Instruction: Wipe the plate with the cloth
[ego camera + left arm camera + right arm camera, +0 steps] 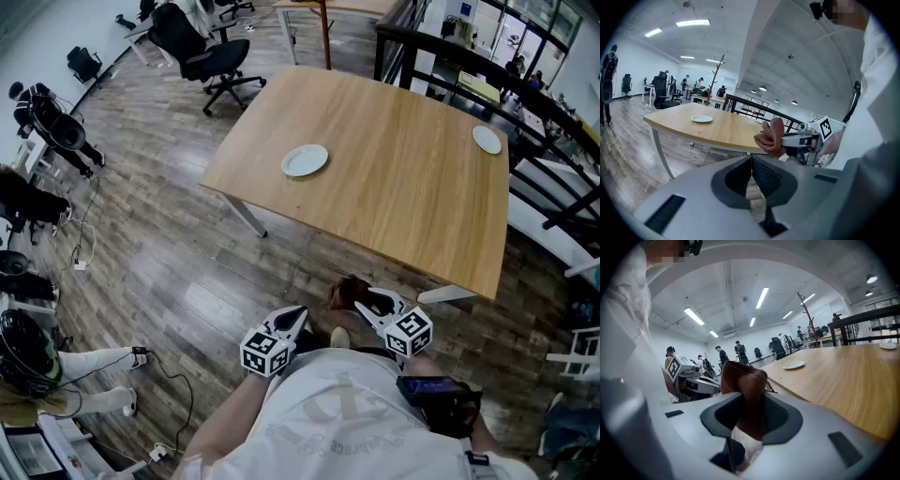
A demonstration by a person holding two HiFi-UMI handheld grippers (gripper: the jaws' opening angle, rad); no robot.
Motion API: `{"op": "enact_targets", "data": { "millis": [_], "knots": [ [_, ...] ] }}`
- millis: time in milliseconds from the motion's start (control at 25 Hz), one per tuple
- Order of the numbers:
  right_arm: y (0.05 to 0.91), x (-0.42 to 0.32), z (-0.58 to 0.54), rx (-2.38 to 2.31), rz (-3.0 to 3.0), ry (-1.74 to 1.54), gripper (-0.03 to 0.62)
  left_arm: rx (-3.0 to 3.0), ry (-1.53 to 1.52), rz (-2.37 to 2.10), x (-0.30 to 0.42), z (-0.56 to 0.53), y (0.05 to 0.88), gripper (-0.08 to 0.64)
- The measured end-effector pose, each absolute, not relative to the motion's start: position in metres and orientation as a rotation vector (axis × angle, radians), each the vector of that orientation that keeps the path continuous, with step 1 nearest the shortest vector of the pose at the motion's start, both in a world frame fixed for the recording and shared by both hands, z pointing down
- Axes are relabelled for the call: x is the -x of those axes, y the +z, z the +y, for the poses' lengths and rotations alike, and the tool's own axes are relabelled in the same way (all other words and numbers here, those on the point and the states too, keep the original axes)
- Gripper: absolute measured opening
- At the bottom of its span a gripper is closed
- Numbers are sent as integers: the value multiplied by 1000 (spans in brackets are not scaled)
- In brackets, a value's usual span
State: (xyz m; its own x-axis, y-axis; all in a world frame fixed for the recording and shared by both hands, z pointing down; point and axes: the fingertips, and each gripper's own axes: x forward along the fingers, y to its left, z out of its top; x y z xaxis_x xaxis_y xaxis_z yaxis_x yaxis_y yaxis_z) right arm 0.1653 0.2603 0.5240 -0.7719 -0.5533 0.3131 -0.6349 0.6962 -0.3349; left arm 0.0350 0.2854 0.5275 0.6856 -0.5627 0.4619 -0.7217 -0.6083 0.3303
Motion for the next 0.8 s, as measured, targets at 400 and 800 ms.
{"op": "enact_targets", "data": {
  "millis": [400,800],
  "knots": [
    [518,-182,258,-1037,-2727,628,126,-2422,442,-966,-46,292,524,14],
    [528,-181,259,-1042,-2709,669,126,-2432,436,-970,-46,290,523,12]
  ]
}}
